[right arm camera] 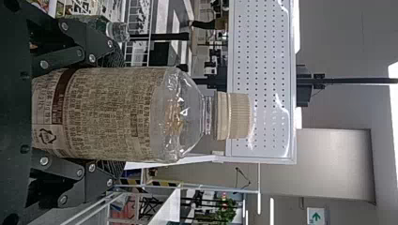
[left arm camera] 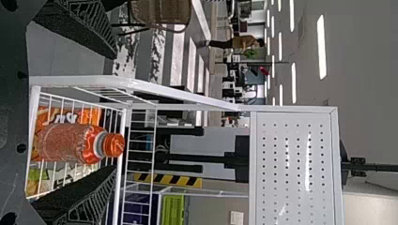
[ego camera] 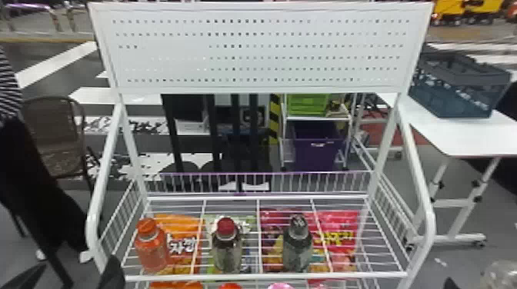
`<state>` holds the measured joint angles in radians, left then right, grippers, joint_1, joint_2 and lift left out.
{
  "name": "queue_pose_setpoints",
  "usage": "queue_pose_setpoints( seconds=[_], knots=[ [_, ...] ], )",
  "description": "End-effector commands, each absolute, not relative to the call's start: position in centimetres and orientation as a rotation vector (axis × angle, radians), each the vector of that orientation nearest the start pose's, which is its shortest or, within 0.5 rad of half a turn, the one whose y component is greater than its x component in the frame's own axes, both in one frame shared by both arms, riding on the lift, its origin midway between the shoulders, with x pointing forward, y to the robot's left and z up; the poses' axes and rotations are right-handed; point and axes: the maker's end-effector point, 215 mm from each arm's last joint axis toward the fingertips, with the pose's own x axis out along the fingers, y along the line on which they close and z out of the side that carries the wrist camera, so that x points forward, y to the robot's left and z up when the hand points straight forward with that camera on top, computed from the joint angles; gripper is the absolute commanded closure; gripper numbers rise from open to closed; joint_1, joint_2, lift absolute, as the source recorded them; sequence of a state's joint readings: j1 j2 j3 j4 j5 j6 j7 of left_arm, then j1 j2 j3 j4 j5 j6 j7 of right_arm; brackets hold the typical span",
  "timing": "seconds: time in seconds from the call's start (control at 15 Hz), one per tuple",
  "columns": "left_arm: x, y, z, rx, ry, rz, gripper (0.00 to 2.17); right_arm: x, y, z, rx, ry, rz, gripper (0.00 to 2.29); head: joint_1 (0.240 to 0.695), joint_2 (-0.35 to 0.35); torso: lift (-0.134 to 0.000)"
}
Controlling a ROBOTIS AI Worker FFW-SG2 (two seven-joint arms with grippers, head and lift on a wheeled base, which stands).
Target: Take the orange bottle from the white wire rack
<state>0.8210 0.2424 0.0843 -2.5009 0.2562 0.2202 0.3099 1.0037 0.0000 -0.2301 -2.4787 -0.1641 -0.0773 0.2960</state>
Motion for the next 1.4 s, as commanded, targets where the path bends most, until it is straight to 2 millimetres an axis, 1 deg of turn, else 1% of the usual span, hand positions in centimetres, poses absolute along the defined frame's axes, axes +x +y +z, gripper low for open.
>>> queue_pose_setpoints(
  seconds=[0.0, 0.4, 0.53, 0.6, 0.73, 0.87, 1.07, 1.2, 1.33],
  knots=[
    [36.9, 29.6, -27.7, -0.002, 0.118, 0.160, 0.04, 31.4, -25.8, -25.9, -0.028, 0.010, 0.156, 1.03, 0.499, 0.000, 0.000],
    [36.9, 29.4, -27.3, -0.003, 0.111, 0.156, 0.04, 31.4, -25.9, -25.8, -0.029, 0.011, 0.156, 1.03, 0.499, 0.000, 0.000],
    [36.8, 29.3, -27.3, -0.005, 0.113, 0.154, 0.04, 31.4, -25.8, -25.8, -0.028, 0.010, 0.157, 1.03, 0.499, 0.000, 0.000],
    [36.8, 29.0, -27.7, -0.008, 0.118, 0.152, 0.04, 31.4, -25.8, -25.9, -0.029, 0.014, 0.157, 1.03, 0.499, 0.000, 0.000],
    [36.7, 27.1, -30.1, -0.011, 0.150, 0.124, 0.04, 31.4, -25.8, -25.9, -0.027, 0.013, 0.157, 1.03, 0.499, 0.000, 0.000],
    [36.6, 25.0, -32.3, -0.011, 0.146, 0.103, 0.06, 31.4, -25.9, -26.1, -0.026, 0.018, 0.156, 1.03, 0.499, 0.000, 0.000],
    [36.9, 22.0, -36.2, -0.022, 0.157, 0.073, 0.07, 31.3, -25.9, -26.4, -0.027, 0.023, 0.155, 1.03, 0.499, 0.000, 0.000],
    [37.4, 21.1, -38.3, -0.027, 0.163, 0.072, 0.07, 31.3, -26.0, -26.4, -0.027, 0.021, 0.154, 1.03, 0.499, 0.000, 0.000],
    [38.1, 20.7, -39.6, -0.017, 0.149, 0.075, 0.07, 31.3, -26.2, -26.5, -0.030, 0.026, 0.151, 1.03, 0.499, 0.000, 0.000]
  ],
)
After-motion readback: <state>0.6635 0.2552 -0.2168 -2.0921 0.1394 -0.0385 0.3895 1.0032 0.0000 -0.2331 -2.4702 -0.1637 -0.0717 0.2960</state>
